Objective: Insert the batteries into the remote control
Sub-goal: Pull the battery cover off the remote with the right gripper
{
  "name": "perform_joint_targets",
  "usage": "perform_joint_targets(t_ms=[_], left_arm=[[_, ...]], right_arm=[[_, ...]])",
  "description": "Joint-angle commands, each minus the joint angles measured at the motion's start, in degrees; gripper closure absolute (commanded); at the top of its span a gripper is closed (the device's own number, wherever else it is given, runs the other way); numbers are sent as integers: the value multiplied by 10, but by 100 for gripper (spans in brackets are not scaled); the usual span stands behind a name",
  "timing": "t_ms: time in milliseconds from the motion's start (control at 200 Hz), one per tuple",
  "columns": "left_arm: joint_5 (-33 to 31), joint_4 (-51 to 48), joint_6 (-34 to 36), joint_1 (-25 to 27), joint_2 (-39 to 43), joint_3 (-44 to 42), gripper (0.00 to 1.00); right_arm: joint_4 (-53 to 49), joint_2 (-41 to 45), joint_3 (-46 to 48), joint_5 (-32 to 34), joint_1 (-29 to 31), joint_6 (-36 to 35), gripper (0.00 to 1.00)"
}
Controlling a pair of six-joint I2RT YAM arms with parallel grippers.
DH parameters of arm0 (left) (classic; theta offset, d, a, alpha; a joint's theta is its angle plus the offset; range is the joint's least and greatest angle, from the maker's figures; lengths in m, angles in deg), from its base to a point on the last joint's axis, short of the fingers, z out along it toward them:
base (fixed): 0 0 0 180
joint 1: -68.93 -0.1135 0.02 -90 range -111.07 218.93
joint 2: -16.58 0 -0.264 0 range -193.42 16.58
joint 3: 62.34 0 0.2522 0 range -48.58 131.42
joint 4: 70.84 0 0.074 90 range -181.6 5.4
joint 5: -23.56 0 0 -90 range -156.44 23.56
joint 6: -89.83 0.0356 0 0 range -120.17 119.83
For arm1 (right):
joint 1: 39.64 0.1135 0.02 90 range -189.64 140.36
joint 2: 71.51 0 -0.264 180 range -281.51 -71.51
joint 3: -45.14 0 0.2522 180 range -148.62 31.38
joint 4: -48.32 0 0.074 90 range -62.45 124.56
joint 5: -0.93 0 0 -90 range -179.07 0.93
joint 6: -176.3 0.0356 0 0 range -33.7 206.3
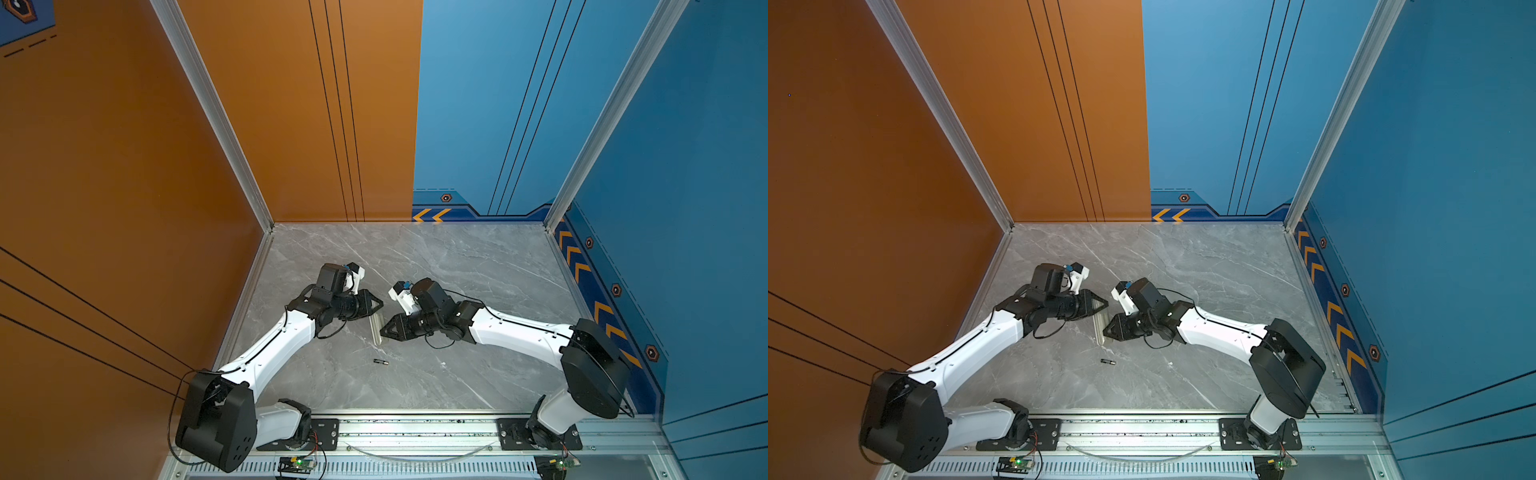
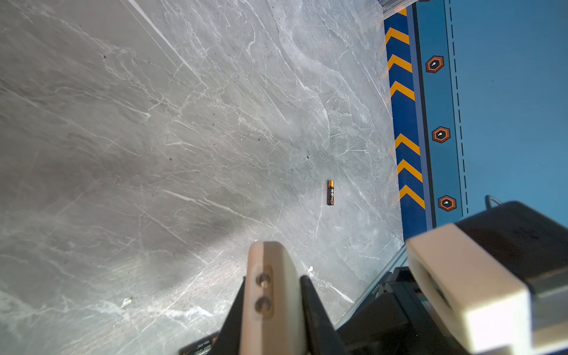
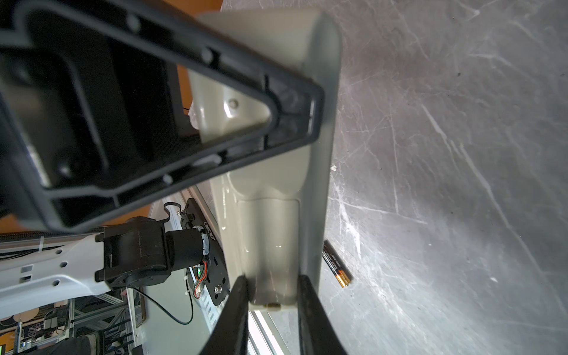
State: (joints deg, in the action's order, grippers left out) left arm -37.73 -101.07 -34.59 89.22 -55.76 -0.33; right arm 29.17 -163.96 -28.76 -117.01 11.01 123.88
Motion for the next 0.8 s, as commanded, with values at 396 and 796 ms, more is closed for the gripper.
perform_joint_targets(t_ms=[396, 796], left_arm=[[7, 0, 11, -5, 7, 8, 100], [3, 2, 11, -11, 5, 4, 100]], right_arm=[[0, -5, -2, -8, -1, 7, 79], [0, 2, 3, -9, 0, 7, 80]])
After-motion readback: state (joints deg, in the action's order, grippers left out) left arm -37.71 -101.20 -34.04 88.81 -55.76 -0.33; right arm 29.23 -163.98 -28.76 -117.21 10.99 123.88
